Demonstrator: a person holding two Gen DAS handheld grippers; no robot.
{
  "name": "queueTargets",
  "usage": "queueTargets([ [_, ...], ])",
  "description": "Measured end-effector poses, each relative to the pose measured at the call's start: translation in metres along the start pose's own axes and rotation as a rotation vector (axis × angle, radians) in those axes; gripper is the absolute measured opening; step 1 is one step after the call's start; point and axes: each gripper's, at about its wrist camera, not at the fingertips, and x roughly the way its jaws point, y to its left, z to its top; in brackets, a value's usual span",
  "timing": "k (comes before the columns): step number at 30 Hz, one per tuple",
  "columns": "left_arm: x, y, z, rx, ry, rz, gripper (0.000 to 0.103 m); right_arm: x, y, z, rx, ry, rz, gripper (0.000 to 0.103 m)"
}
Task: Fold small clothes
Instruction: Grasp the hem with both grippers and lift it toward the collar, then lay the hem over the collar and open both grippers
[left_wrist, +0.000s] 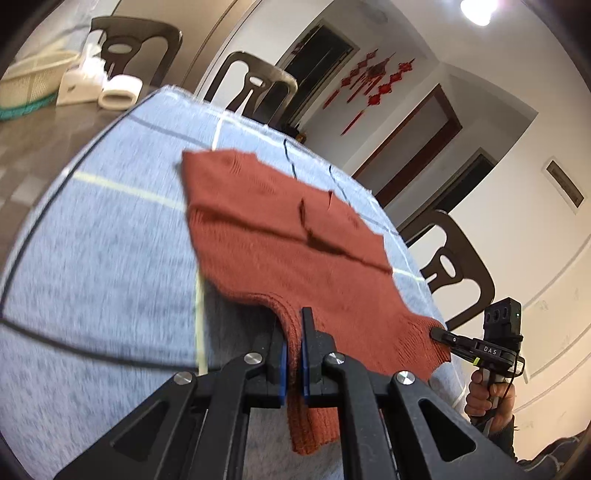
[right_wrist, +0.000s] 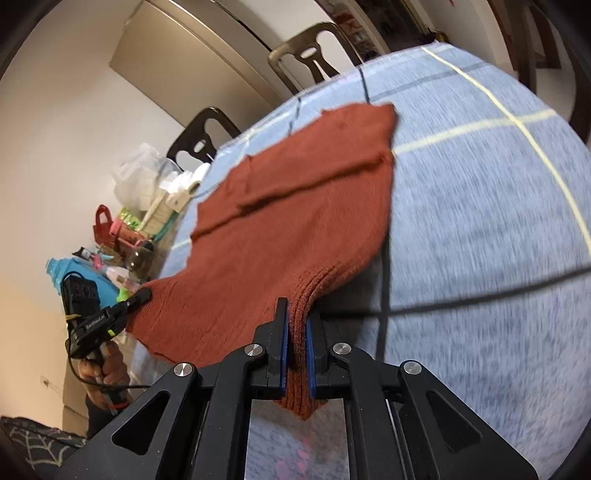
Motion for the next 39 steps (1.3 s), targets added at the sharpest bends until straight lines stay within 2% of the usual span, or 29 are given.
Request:
queueTargets([
  [10,0.021,0.001,0.072,-0.002,-0.056,0.032,0.007,0.008,0.007,0.074,-0.009,-0.063,0.045,0.008],
  [18,0.079,0.034,0.124,-0.058,-0.013,0.085,0.007,0.048,-0.013,0.138,0.049,-0.055,0.044,0.008],
  [23,0.129,0.069,0.122,-0.147,0.089,0.11,0.007,0.094,-0.042,0.154,0.116,0.031,0.015,0.01],
  [25,0.129,0.069,0.117,-0.151,0.08,0.094,0.007,0.109,-0.053,0.152,0.151,0.089,-0.006,0.01],
  [28,0.118,0.06,0.114,-0.139,0.094,0.047,0.009,0.101,-0.052,0.146,0.123,0.084,0.028,0.017],
  [30,0.111,0.052,0.11,-0.111,0.101,0.03,0.015,0.095,-0.049,0.143,0.098,0.081,0.041,0.017],
  [32,0.11,0.047,0.105,-0.099,0.117,-0.002,0.019,0.092,-0.045,0.14,0.073,0.087,0.054,0.017],
  [35,0.12,0.042,0.099,-0.096,0.16,-0.031,0.019,0.102,-0.045,0.14,0.063,0.119,0.059,0.017],
  [37,0.126,0.042,0.101,-0.101,0.158,-0.03,0.018,0.109,-0.042,0.142,0.058,0.122,0.06,0.011],
  [39,0.125,0.045,0.109,-0.12,0.131,-0.037,0.018,0.11,-0.041,0.147,0.065,0.114,0.083,0.011],
])
